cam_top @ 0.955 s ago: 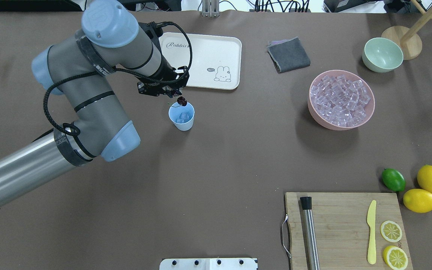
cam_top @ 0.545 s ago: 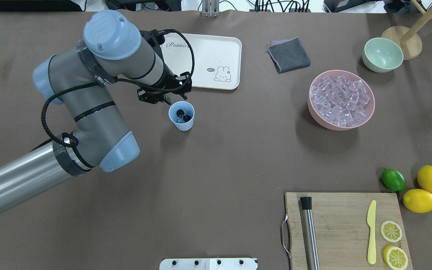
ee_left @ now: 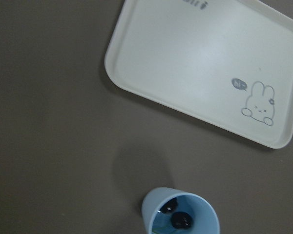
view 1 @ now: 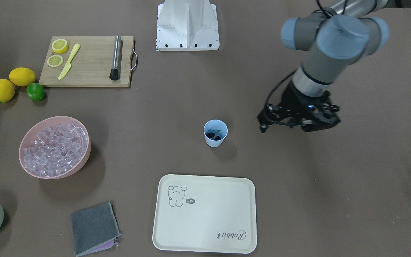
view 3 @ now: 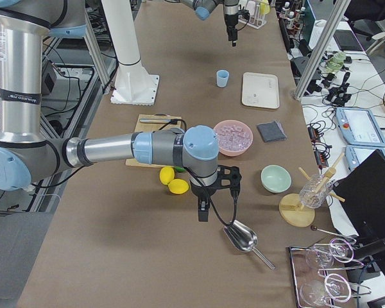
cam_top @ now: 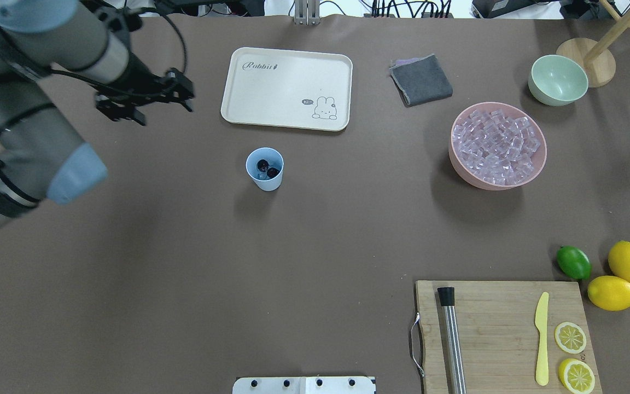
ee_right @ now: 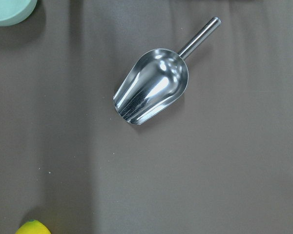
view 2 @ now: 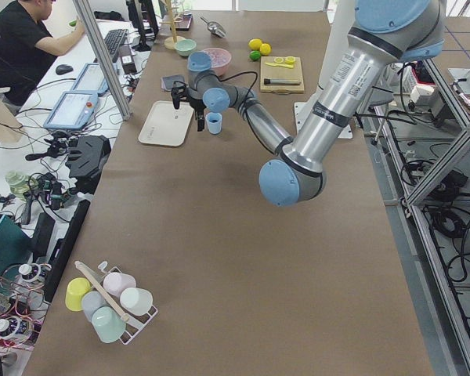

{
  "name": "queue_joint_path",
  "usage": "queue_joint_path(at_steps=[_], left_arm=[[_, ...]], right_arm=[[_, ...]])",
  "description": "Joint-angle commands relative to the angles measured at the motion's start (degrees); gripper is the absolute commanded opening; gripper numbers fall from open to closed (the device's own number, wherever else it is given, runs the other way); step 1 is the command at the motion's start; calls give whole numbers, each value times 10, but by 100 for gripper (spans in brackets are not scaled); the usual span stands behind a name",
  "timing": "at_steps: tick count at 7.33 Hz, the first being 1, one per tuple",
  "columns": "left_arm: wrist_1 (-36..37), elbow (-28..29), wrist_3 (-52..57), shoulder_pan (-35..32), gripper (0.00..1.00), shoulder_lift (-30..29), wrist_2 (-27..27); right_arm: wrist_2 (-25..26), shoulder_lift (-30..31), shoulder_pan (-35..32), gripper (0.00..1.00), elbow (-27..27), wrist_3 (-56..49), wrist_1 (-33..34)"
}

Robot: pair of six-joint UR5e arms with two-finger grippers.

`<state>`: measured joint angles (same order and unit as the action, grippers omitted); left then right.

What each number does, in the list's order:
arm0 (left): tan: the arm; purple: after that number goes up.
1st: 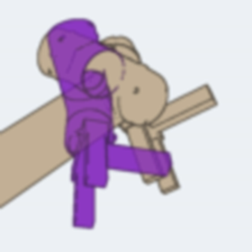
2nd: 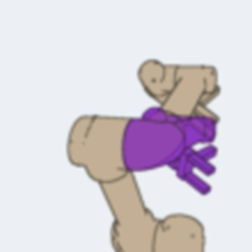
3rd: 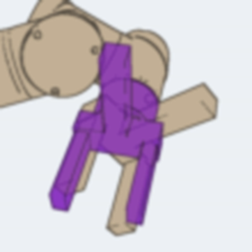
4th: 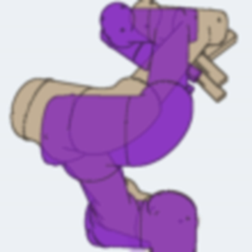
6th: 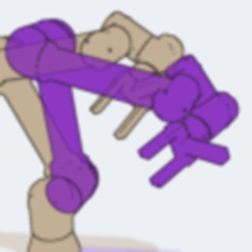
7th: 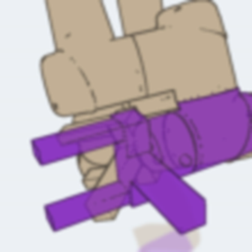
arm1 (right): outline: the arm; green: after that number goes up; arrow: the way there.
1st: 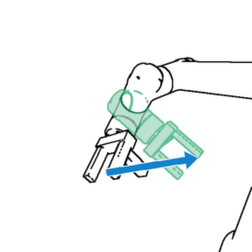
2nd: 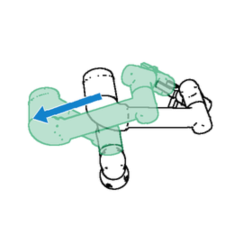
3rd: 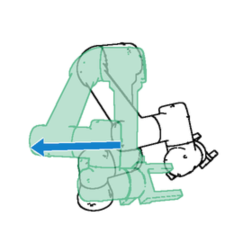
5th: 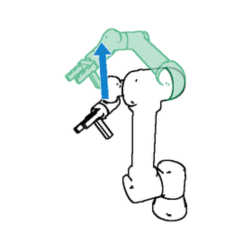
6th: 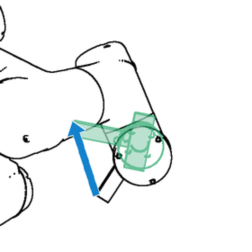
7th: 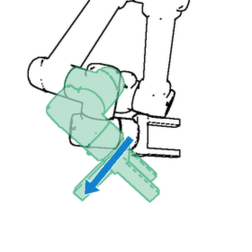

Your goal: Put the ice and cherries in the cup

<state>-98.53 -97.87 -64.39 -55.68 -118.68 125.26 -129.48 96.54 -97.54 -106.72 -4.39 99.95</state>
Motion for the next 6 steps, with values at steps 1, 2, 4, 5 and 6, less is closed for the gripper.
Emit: queue_joint_path(at_steps=[1,2,4,5,6], left_arm=[[22,49,256,-176,98,78,121],[31,67,363,-241,98,110,155],[61,68,525,-316,98,179,158],[61,63,557,-333,98,204,158],[55,61,562,-352,98,214,158]], right_arm=[[-7,-2,4,100,8,0,2],[-13,-5,14,100,12,0,2],[-13,-5,16,100,18,0,2],[-14,1,16,100,12,0,2],[-12,1,16,100,17,0,1]])
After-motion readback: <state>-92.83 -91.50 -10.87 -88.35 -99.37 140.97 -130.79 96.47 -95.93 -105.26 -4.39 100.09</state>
